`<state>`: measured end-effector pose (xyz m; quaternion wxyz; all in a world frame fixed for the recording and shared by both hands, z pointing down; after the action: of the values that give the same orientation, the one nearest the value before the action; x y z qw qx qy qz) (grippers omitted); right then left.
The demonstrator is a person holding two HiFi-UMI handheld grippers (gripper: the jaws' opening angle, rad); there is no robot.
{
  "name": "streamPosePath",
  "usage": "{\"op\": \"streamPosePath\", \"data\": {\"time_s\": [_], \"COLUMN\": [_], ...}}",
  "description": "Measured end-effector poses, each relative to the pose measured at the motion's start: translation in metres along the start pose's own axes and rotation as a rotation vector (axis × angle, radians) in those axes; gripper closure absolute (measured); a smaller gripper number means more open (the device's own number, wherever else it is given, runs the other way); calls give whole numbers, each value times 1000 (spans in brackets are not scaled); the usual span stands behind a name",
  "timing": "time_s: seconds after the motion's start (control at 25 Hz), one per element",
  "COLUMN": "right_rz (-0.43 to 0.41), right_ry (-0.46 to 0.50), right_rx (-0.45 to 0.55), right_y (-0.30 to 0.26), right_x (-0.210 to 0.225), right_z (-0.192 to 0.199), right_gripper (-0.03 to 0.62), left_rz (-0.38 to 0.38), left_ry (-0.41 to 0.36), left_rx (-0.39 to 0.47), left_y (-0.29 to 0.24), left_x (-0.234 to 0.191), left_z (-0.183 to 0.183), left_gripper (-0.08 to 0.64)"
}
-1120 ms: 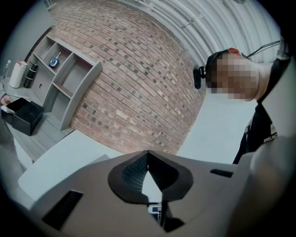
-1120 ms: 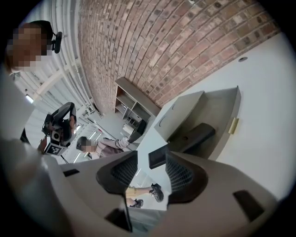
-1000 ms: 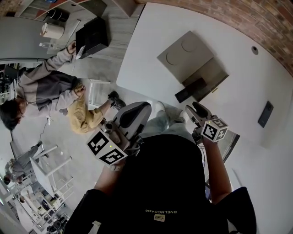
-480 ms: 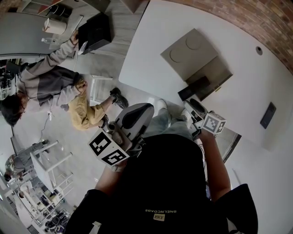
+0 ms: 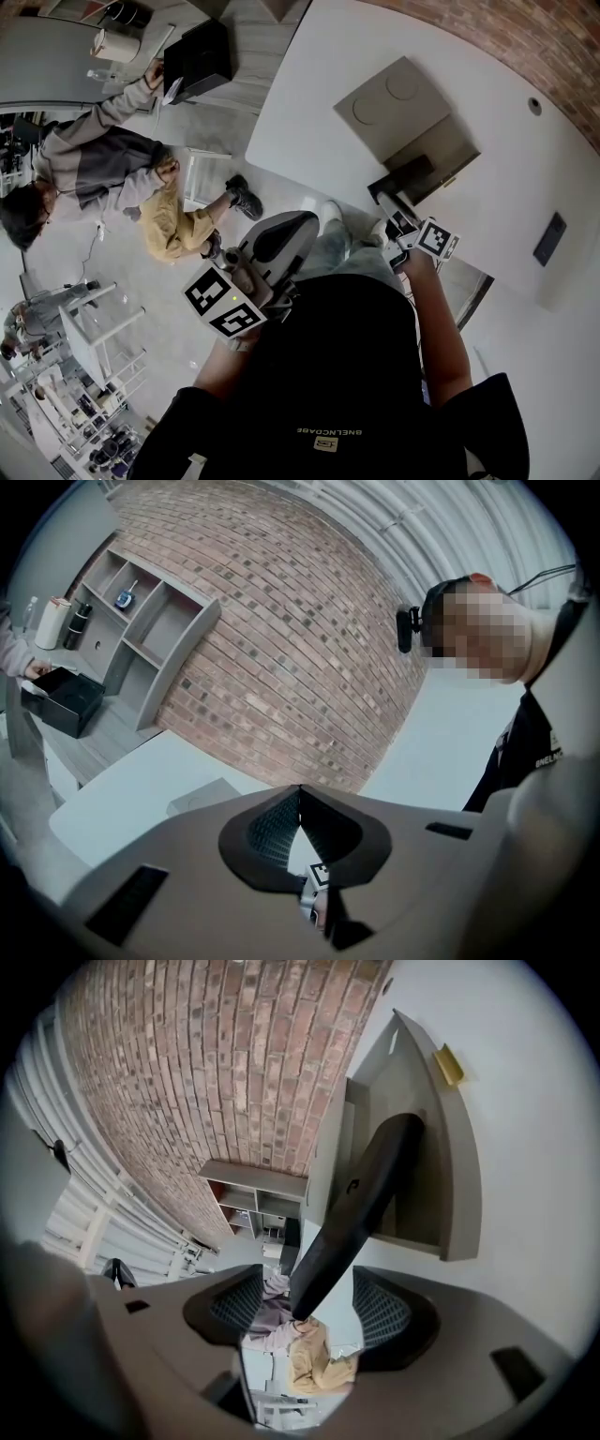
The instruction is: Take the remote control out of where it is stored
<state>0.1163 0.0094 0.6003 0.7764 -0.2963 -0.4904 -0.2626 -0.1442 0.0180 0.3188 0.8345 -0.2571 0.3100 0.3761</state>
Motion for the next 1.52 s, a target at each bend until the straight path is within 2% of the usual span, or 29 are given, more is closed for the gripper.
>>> {"op": "streamPosePath", "data": {"time_s": [0.24,0.4,0.96,1.0,1.08,1.2,1.52], "right_rz": [-9,-1,-75,-75,-65,-56,-54], "right_ry": [-77,-85,-179,-178,-179,-192,-224], "right_rx": [31,30,67,68,67,63,81], "right_y": [-12,-19,-35,-35,-35,-36,-35], "right_x": [7,10,18,19,20,23,27], "right_z": [-1,-3,-9,-9,-9,-8,-6], "right_gripper": [313,313,319,324,390,449,487], "left_rz": [-9,-20,-46,-48,-49,-52,-55], "left_ry": [2,4,6,6,6,7,12], "left_rx": [2,-1,0,1,2,1,-4], "left_y": [5,7,10,10,11,11,11], "left_x": [-1,-1,-1,-1,-1,-1,-1], "left_z": [-2,-2,2,2,3,3,3], "left_gripper": [554,554,554,554,554,554,554]}}
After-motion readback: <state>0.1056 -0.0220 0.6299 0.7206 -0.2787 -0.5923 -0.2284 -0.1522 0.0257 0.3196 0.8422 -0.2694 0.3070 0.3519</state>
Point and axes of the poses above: the fingertips, and each gripper's own axes: y backward along the fingers, x to its right, z out of its underside, the point moved 10 cm from there along y, backward along the fingers, and after that the axes turned 11 degrees about y, right-handed, at the moved point
